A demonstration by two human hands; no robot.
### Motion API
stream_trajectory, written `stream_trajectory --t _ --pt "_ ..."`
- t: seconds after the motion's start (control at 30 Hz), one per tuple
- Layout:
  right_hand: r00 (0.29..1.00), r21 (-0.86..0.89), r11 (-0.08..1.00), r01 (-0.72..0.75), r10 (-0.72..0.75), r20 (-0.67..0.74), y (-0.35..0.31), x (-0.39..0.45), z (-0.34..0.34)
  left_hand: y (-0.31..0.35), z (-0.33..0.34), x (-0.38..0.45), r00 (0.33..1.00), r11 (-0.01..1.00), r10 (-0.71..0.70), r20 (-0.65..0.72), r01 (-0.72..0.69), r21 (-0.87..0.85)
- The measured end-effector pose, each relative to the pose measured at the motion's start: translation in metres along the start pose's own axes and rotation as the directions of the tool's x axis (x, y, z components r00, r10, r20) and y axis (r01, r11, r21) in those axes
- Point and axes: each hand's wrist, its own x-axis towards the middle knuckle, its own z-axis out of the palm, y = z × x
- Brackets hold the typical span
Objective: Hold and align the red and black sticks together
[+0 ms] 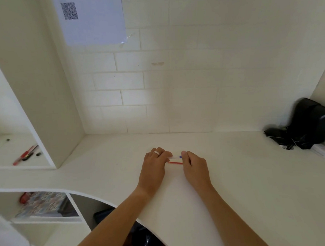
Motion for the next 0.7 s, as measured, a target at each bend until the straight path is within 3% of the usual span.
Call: stream_trajectory --t 0.3,0.43,0.7 --pt "0.994 0.055 0.992 0.109 -0.109 -0.004 0.0016 0.0014 -0.0013 0.0001 0.0015 0.0011 0.998 1.0 0.023 -0.057 -0.023 0.006" --pt "0.995 0.081 0.994 0.077 -0.071 -0.067 0.0029 0.0021 -0.0018 -0.0016 0.0054 0.001 0.999 0.997 0.005 -0.044 -0.002 0.074" --pt "0.998 0.055 0.997 0.049 -0.051 0.024 0.0066 0.0049 -0.0004 -0.0046 0.0024 0.0012 0.998 0.998 0.011 -0.065 -0.008 0.058"
